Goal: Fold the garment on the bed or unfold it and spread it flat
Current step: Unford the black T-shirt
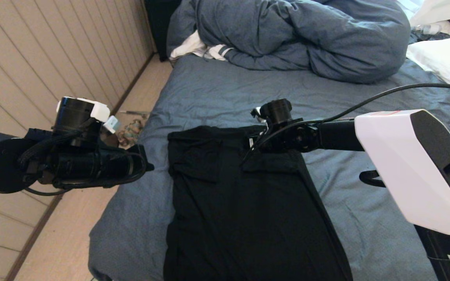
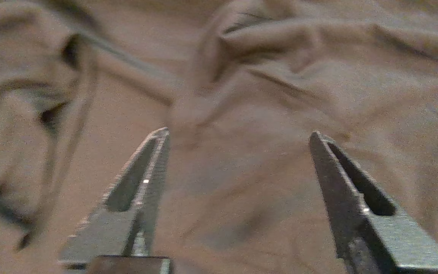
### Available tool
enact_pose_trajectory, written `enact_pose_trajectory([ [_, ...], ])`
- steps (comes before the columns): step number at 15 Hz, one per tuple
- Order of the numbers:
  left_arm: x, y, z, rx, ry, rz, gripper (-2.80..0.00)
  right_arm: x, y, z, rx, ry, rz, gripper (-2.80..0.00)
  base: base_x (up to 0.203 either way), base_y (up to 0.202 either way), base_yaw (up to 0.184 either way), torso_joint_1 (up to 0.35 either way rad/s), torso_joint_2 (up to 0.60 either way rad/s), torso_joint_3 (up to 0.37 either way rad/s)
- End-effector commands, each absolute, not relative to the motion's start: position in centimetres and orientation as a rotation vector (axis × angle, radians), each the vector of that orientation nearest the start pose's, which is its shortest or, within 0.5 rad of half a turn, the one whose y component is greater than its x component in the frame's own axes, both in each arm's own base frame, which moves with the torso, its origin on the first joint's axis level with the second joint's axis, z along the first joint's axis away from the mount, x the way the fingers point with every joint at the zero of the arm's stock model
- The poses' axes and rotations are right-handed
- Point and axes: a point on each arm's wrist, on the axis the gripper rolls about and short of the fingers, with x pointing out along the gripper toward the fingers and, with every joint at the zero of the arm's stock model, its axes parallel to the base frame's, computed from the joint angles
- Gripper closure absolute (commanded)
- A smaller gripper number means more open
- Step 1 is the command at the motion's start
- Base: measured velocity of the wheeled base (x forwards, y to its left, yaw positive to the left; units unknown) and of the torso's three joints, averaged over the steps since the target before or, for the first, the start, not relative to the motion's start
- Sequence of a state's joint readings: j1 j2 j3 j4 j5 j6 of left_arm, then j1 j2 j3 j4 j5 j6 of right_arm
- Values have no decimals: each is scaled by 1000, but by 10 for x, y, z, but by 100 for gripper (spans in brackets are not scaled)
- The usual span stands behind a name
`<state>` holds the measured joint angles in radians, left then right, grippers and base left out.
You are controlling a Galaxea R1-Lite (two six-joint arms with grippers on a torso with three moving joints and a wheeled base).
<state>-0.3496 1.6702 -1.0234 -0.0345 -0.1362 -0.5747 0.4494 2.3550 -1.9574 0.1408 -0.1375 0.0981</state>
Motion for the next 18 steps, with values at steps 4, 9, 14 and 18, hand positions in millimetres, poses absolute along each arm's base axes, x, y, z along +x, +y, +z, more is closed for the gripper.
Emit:
enact_pose_trajectory([
  [4,277,-105,190,-481,738,-281,0,447,217,141,-89,563,282,-280,0,0,0,0,0,0],
  [9,278,-106,189,-481,742,-279,0,459,221,115,-147,540,234,-280,0,0,0,0,0,0],
  [14,280,-107,186,-480,751,-279,0,458,219,124,-149,513,229,0,0,0,0,0,0,0],
  [18,278,-110,185,-475,758,-288,0,452,208,157,-128,451,195,0,0,0,0,0,0,0],
])
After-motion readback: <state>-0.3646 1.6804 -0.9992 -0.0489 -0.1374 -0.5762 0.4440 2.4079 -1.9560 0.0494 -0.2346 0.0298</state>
